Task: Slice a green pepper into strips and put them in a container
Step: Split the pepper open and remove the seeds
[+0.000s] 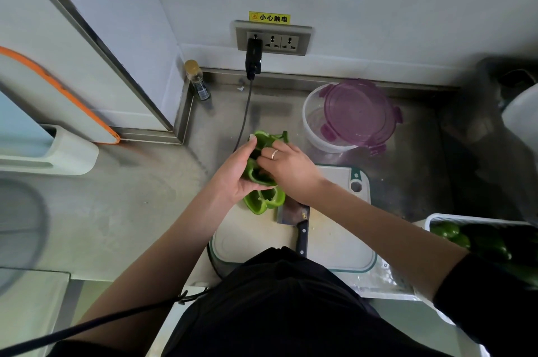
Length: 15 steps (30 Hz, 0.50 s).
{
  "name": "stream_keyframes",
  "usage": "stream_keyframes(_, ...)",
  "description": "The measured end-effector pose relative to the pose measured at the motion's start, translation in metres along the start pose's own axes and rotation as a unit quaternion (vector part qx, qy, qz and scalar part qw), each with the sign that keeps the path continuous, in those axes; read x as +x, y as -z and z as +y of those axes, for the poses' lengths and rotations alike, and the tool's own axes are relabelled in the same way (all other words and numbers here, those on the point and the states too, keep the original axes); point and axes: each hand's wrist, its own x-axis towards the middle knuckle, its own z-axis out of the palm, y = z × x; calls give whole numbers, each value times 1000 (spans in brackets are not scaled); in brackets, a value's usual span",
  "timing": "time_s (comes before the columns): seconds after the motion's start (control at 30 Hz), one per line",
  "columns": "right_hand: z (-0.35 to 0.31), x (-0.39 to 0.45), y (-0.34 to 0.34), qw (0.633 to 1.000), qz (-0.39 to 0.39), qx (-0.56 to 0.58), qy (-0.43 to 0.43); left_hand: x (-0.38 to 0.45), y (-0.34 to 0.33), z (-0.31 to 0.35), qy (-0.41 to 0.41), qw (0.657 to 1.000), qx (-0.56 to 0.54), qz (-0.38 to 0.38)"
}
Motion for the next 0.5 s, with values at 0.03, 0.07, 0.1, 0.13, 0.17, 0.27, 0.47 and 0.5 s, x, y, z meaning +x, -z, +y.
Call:
stream_keyframes(0.03,3,-2,-4,1000,20,9,4,0,-1,0,6,1000,-8,0)
stream_keyframes(0.07,4,-4,-4,999,33,10,0,0,-3,0,10,1000,-16,-3)
stream_keyframes(0.1,8,-6,-7,998,55,10,2,-1,-4,0,14,1000,-23,-8)
stream_keyframes(0.13,11,-9,-9,998,67,15,-1,0,-5,0,17,999,-32,-13)
stream_keyframes(0.17,14,-10,-12,996,88,19,-4,0,-6,-1,19,999,-44,-18)
stream_keyframes(0.27,14,-9,-11,989,130,65,-24,2,-8,-3,26,996,-85,-31)
stream_keyframes(0.47,23,9,13,889,199,269,-312,-2,0,8,0,999,-46,-15)
stream_keyframes(0.5,31,14,14,882,187,262,-345,-2,3,11,-4,999,-32,-15)
